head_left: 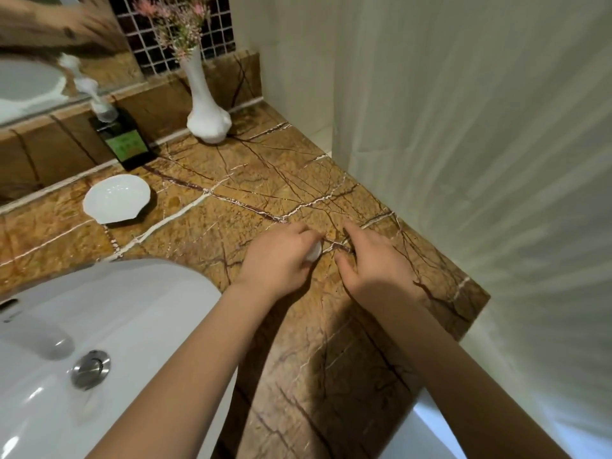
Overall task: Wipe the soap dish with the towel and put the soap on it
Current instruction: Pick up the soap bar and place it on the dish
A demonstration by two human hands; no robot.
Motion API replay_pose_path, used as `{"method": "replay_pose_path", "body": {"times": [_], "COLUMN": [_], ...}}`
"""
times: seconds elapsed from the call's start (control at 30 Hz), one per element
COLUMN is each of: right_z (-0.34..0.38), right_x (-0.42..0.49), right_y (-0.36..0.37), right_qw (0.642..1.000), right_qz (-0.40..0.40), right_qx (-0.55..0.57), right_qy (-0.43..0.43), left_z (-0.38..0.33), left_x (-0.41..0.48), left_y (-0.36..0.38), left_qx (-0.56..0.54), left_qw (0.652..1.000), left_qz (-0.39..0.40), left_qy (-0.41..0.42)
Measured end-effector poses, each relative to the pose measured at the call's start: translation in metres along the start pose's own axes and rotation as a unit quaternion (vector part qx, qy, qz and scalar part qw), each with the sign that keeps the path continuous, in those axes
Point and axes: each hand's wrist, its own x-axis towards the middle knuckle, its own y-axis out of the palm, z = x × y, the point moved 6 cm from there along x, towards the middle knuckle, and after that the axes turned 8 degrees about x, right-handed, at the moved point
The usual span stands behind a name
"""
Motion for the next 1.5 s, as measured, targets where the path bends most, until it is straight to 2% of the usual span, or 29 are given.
{"method": "replay_pose_path", "body": {"times": [0.17, 0.3, 0.5, 0.8, 0.97, 1.23, 1.5], "right_z": [0.023, 0.048, 0.053, 0.081, 0.137, 0.200, 0.213], "right_x": [0.011, 0.017, 0.020, 0.010, 0.022, 0.063, 0.101], "right_y": [0.003, 0.019, 0.038, 0.026, 0.019, 0.031, 0.044], "right_qw": [1.000, 0.997, 0.996, 0.997, 0.995, 0.981, 0.974], "right_qz": [0.005, 0.032, 0.071, 0.046, 0.026, 0.030, 0.063], "right_qx": [0.011, 0.005, -0.020, -0.027, 0.015, 0.077, 0.070], "right_qy": [-0.025, -0.065, -0.059, -0.055, -0.099, -0.177, -0.208], "left_z": [0.021, 0.048, 0.067, 0.096, 0.144, 0.231, 0.264], "left_x": [-0.011, -0.027, -0.047, -0.082, -0.105, -0.099, -0.076], "left_y": [-0.023, -0.035, -0.036, -0.044, -0.067, -0.065, -0.038], "left_qx": [-0.071, -0.076, -0.059, -0.059, -0.079, -0.066, -0.038], "left_qw": [0.995, 0.990, 0.990, 0.988, 0.973, 0.924, 0.920], "left_qz": [-0.060, -0.098, -0.102, -0.104, -0.138, -0.188, -0.164], "left_qy": [-0.032, -0.064, -0.083, -0.095, -0.167, -0.325, -0.355]}}
